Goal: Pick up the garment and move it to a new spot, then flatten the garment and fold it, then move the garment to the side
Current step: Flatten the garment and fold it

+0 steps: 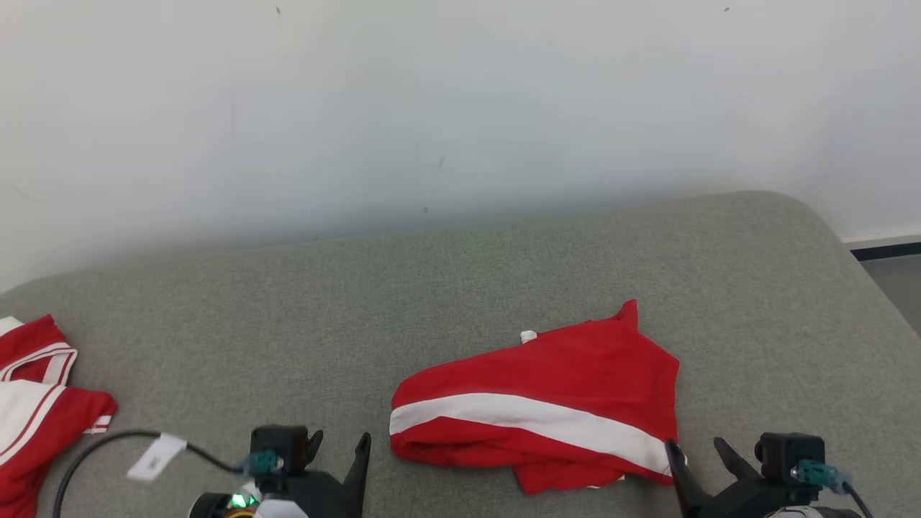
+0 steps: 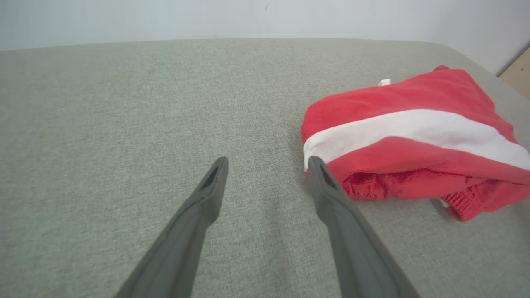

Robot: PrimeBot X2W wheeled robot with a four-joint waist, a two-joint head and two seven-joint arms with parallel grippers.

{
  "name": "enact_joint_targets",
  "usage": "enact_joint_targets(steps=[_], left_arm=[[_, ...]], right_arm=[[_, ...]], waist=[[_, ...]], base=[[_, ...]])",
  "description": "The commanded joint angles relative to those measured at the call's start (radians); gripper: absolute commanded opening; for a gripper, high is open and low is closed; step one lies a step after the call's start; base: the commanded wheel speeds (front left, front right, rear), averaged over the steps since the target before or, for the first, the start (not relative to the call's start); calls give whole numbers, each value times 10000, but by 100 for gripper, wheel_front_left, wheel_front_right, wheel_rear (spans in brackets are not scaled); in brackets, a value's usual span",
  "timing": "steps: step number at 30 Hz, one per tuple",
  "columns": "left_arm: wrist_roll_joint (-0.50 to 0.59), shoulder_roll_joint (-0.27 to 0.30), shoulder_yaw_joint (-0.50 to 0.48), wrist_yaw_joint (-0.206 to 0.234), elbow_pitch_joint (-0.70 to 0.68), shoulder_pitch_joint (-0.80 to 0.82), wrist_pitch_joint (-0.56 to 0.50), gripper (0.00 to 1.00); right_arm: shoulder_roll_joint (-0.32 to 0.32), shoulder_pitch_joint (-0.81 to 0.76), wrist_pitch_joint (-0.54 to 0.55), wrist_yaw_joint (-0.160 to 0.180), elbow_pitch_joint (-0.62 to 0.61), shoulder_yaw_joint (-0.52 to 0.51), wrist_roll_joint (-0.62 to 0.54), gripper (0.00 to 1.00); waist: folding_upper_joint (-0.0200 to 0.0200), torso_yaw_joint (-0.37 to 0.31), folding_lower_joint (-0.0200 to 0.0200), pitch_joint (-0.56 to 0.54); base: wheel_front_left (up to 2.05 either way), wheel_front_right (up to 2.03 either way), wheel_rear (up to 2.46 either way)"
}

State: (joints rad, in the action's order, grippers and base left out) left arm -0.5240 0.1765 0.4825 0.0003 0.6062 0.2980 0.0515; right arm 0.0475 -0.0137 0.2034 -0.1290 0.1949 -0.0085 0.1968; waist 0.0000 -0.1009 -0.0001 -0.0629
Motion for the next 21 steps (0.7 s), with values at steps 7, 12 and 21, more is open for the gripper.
enact_joint_targets(steps=[7,12,21], left_arm=[[-1036,-244,-198,-14,822,1291,-2981,100],[-1363,-380,-226,-61,1141,1820,-3843,100],[-1401,-330,-187,88,1432,1975,-4073,100]], right_arm=[[9,306,2031,-34,-227,-569,-14,100],[11,384,2432,-34,-380,-577,-16,100],[11,455,2379,-34,-485,-470,86,100]], waist=[[0,-349,1,357],[0,-622,1,616],[0,-917,1,883]], base=[[0,0,0],[0,0,0],[0,0,0]])
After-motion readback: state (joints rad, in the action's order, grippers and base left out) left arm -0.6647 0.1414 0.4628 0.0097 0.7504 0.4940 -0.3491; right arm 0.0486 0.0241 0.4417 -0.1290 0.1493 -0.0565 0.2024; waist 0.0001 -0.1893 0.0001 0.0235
